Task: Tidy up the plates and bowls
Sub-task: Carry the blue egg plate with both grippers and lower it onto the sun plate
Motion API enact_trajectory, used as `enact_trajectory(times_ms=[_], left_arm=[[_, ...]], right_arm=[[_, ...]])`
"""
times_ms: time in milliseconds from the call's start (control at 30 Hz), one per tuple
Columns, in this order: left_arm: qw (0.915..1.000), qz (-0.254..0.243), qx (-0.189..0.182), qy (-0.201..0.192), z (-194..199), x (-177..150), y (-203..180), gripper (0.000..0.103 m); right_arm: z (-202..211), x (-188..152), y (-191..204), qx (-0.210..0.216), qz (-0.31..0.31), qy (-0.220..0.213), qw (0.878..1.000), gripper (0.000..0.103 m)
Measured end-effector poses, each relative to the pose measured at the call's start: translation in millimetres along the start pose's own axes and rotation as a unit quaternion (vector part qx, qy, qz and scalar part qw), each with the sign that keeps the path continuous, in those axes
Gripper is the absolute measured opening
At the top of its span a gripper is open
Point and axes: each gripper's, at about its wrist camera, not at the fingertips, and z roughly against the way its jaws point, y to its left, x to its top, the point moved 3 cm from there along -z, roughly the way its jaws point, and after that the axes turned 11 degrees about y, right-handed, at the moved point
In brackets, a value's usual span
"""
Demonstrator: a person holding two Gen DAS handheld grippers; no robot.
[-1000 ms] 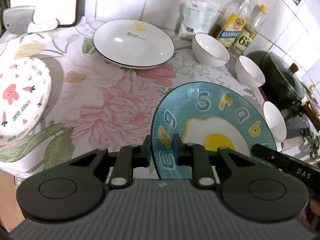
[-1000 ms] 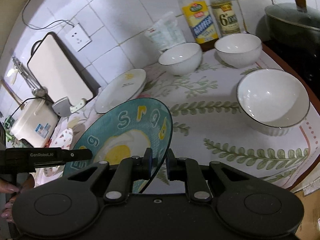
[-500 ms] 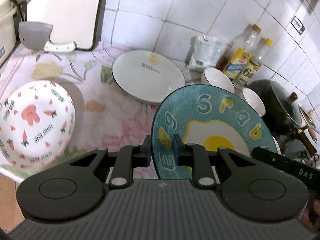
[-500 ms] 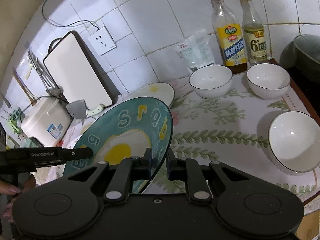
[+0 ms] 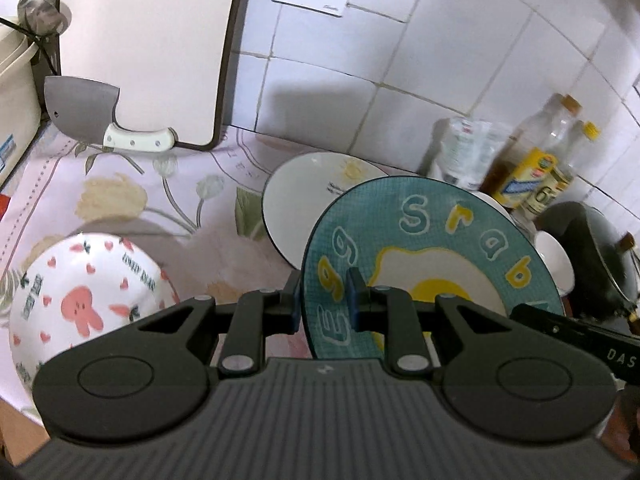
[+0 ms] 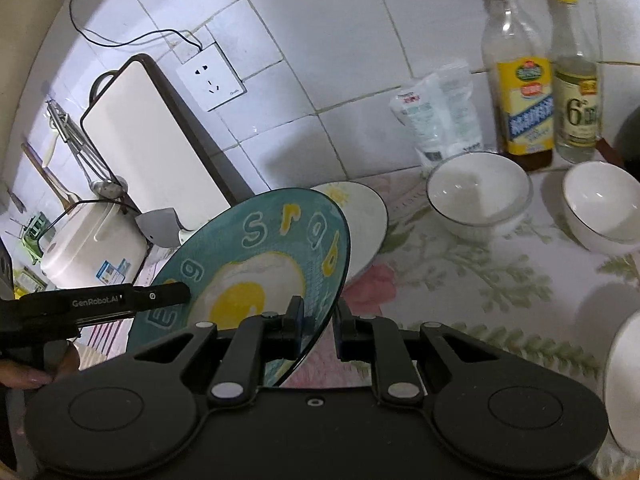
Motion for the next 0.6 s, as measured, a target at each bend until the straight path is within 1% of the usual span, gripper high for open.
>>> enact_trajectory(times_ms=[100,200,333,400,433,600], left_arm=[[0.9999,0.011,0.012,-0.006,-16.8,16.1,6.2,0.021],[0.9995,0.022,0.02,-0.004,-33.9,30.5,11.0,0.022],[0.9987,0.046,0.018,0.015,-60.5,47.0,18.5,0.022],[0.9981,0.054,0.02,0.022,-72.6,53.0,22.1,0.022],[0.9986,0.052,0.012,0.003,-77.5,56.5,22.7,0.022],[0.9973,0.066,0.019,0.028,-103.5,66.6,29.7,0.022]], right_arm=[[-18.0,15.4,-0.7,-0.002,0.006,0.002,1.0,0.02],[-35.2,28.5,-2.9,-0.009,-0.002,0.006,1.0,0.02],[-60.0,42.0,-13.7,-0.01,-0.018,0.017,1.0,0.02],[-72.9,48.4,-17.3,-0.013,-0.018,0.028,0.999,0.02],[-78.2,51.5,-18.5,-0.014,-0.02,0.032,0.999,0.02],[-102.6,67.9,-23.3,-0.026,-0.027,0.072,0.997,0.02]])
